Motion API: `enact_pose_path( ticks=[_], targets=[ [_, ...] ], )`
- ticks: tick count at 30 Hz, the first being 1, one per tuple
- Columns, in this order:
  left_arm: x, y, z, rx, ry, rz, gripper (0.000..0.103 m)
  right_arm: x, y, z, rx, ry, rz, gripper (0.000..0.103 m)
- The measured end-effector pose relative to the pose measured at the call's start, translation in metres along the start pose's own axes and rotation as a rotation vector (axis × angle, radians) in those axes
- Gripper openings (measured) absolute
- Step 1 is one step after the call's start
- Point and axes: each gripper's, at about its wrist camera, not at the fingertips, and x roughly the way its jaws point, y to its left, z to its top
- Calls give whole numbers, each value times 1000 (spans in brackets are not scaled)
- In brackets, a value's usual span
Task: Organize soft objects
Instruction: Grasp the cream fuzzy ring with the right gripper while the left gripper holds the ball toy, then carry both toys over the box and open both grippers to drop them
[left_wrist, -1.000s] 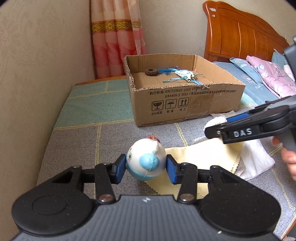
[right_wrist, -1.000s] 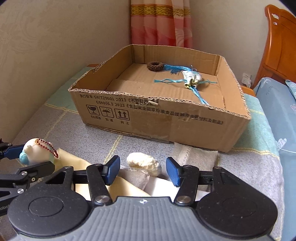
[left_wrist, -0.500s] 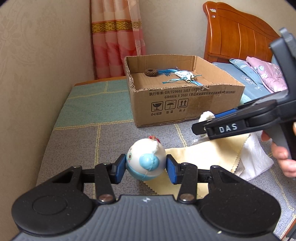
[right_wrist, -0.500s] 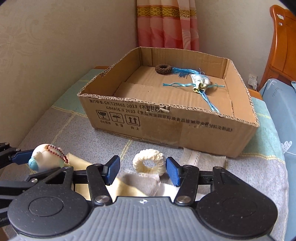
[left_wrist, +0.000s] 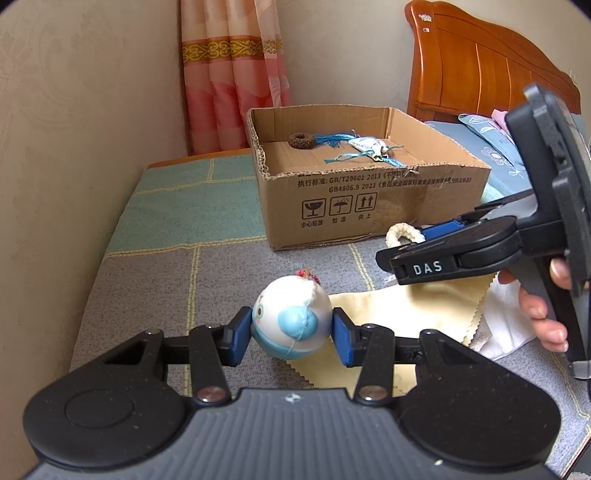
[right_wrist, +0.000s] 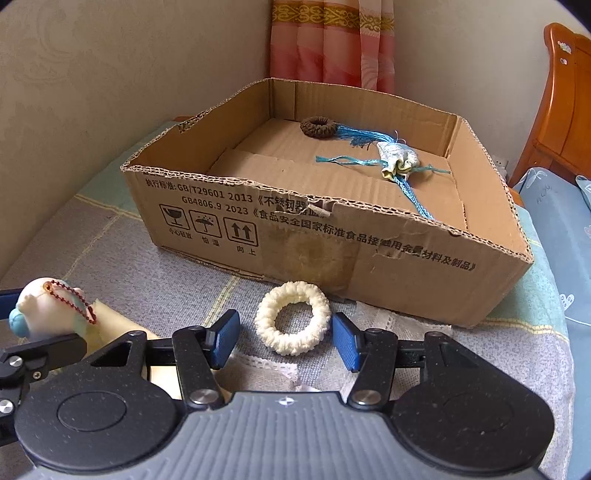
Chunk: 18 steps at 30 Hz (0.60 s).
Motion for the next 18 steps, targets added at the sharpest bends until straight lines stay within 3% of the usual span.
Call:
enact_pose_path(
  ticks=[9, 18],
  targets=[
    [-1, -2, 1, 7, 0, -4, 45, -3, 4, -2, -24, -12, -23, 41],
    [-14, -4, 7, 33, -9, -11, 45, -35, 1, -4, -26, -49, 19, 40]
  ],
)
